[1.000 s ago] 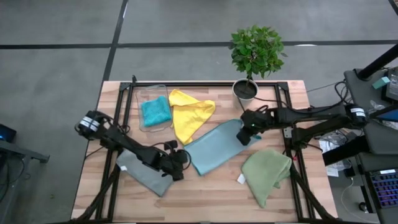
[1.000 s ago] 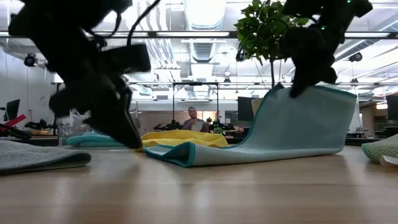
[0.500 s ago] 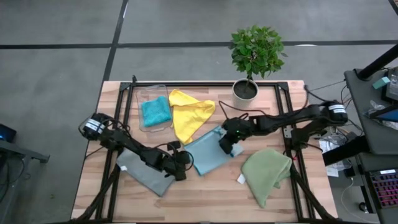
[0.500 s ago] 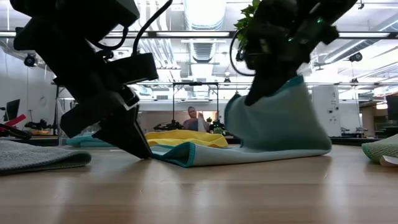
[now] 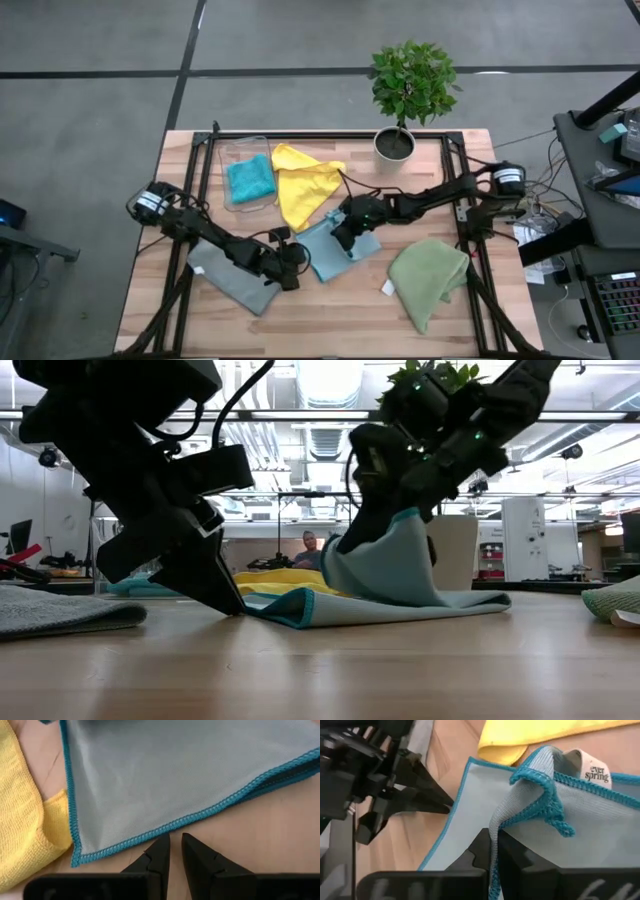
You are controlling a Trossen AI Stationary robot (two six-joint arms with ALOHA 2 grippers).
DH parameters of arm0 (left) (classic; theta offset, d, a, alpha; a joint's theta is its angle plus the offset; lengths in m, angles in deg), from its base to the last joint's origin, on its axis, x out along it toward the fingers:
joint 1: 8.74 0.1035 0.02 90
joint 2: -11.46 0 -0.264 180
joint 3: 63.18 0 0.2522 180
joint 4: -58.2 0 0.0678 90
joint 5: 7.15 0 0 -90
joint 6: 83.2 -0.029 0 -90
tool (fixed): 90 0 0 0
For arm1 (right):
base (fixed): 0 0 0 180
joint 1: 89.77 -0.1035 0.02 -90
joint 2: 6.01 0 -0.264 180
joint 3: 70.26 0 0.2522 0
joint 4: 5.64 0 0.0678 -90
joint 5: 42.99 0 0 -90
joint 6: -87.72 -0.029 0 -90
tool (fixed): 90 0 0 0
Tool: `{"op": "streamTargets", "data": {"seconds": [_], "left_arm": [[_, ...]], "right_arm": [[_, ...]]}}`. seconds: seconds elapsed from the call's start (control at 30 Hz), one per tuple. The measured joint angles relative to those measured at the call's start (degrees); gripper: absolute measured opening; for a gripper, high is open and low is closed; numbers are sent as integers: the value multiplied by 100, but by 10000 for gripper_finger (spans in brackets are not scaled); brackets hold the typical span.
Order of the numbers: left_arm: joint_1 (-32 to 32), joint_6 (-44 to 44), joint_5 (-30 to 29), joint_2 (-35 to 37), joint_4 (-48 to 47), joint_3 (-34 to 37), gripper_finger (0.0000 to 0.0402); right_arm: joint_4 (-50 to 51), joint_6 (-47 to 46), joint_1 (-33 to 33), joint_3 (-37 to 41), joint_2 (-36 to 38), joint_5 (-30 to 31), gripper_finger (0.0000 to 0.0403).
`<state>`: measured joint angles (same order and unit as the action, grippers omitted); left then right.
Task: Fold microfiber towels
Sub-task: Fold the light blue microfiber towel
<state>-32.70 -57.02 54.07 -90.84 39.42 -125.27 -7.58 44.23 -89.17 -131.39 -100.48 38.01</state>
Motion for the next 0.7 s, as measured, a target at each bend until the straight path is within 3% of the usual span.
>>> {"op": "streamTargets", "data": {"seconds": [0.4, 0.7], "left_arm": [[0, 11, -22, 0, 44, 31, 38], [0, 34, -24, 0, 54, 44, 38]], "right_arm": [[88, 349, -190, -995, -882, -52, 11], [234, 366, -186, -1262, -1163, 0, 28]]}}
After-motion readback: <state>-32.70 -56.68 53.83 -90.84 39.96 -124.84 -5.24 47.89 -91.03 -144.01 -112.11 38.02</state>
